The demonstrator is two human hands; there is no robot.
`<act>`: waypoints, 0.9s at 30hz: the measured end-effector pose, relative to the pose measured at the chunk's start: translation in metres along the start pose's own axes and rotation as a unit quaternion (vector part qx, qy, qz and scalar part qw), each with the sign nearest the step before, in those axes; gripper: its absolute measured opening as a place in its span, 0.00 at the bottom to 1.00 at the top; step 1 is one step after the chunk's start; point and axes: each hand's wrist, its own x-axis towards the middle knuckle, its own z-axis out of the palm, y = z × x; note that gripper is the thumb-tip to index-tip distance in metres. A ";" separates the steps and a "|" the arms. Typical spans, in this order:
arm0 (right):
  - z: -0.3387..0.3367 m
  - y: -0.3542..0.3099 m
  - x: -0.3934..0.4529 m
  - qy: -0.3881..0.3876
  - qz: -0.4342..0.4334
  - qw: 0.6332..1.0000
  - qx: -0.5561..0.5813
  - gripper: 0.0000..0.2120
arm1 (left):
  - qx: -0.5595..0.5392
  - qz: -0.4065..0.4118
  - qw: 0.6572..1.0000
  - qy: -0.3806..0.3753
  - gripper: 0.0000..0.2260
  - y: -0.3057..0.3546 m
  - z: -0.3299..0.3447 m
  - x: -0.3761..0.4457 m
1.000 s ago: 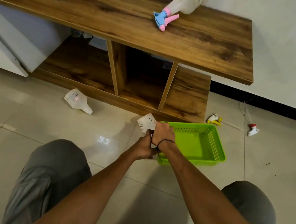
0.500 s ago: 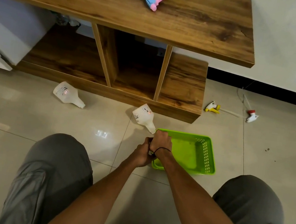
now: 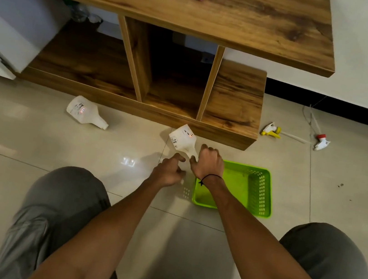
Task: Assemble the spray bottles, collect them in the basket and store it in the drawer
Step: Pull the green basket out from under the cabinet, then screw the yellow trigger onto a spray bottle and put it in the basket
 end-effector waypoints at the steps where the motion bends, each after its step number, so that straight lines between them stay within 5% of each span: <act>1: 0.001 -0.003 0.005 0.010 -0.016 1.000 -0.006 0.21 | 0.000 0.001 1.000 0.010 0.22 0.001 -0.003 0.002; 12: 0.033 -0.032 0.053 -0.025 -0.036 0.998 -0.042 0.42 | 0.102 0.024 0.989 0.105 0.25 -0.003 -0.017 0.017; 21: 0.020 -0.056 0.063 -0.080 -0.065 0.995 -0.009 0.33 | 0.276 0.100 0.945 0.141 0.42 0.005 -0.048 0.024; 27: -0.055 -0.063 0.065 -0.137 -0.112 0.983 -0.054 0.23 | 0.244 0.113 0.957 0.109 0.43 0.017 -0.079 0.026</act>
